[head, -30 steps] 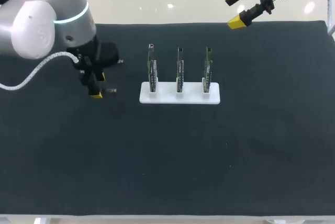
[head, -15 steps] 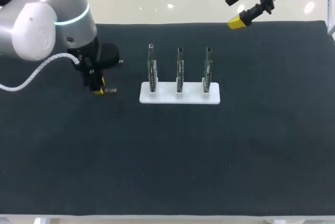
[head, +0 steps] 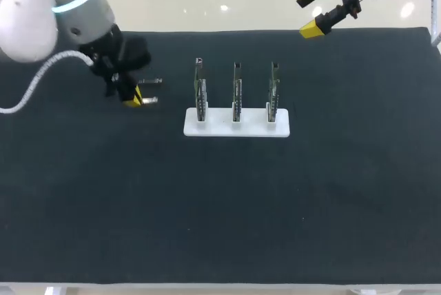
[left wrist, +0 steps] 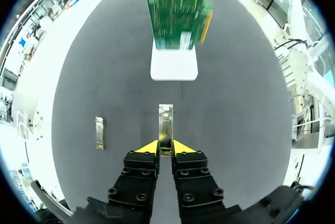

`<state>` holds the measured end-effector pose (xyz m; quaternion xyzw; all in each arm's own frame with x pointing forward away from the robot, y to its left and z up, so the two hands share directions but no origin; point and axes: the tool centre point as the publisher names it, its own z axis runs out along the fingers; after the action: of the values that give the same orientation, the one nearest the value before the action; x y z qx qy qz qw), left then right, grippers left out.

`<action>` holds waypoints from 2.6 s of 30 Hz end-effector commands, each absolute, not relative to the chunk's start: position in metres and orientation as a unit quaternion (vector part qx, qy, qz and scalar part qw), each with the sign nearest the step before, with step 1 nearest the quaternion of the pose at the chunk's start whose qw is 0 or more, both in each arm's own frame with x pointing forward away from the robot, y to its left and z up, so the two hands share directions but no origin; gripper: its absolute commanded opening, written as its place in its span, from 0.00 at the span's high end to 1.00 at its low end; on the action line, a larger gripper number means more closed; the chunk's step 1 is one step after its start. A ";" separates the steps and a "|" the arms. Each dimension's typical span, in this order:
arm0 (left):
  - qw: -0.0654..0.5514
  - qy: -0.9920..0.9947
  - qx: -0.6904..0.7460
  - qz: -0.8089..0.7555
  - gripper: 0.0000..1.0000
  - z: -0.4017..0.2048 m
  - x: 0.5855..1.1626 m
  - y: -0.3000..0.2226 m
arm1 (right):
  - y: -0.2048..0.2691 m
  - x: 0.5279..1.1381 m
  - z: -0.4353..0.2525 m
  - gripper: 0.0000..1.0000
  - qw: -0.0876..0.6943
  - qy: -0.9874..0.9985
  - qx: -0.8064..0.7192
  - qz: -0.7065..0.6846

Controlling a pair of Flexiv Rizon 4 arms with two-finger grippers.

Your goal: Pick up the optical module with the left hand, and insert it into the network port with the right hand.

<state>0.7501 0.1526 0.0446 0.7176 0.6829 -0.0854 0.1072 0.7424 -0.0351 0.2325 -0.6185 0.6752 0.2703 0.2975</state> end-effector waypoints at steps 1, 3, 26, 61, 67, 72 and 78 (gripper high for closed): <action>0.162 0.663 0.721 -0.119 1.00 0.070 0.735 0.164 | -0.035 0.742 0.232 0.00 0.298 0.675 -0.618 0.270; 0.173 0.660 0.719 -0.133 1.00 0.081 0.733 0.163 | -0.035 0.742 0.232 0.00 0.298 0.675 -0.618 0.270; 0.359 0.548 0.685 -0.320 1.00 0.200 0.699 0.172 | -0.035 0.742 0.232 0.00 0.298 0.675 -0.618 0.270; 0.484 0.472 0.602 -0.426 1.00 0.225 0.698 0.110 | -0.035 0.742 0.232 0.00 0.298 0.675 -0.618 0.270; 0.480 0.480 0.578 -0.452 1.00 0.229 0.702 0.078 | -0.035 0.742 0.232 0.00 0.298 0.675 -0.618 0.270; 0.494 0.468 0.559 -0.474 1.00 0.232 0.702 0.054 | -0.035 0.742 0.232 0.00 0.298 0.675 -0.618 0.270; 0.496 0.472 0.546 -0.483 1.00 0.231 0.702 0.032 | -0.035 0.742 0.232 0.00 0.298 0.675 -0.618 0.270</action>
<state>0.7005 0.0437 0.2340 0.5485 0.4693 -0.4834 0.4952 0.7423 -0.0350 0.2325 -0.6185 0.6752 0.2702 0.2975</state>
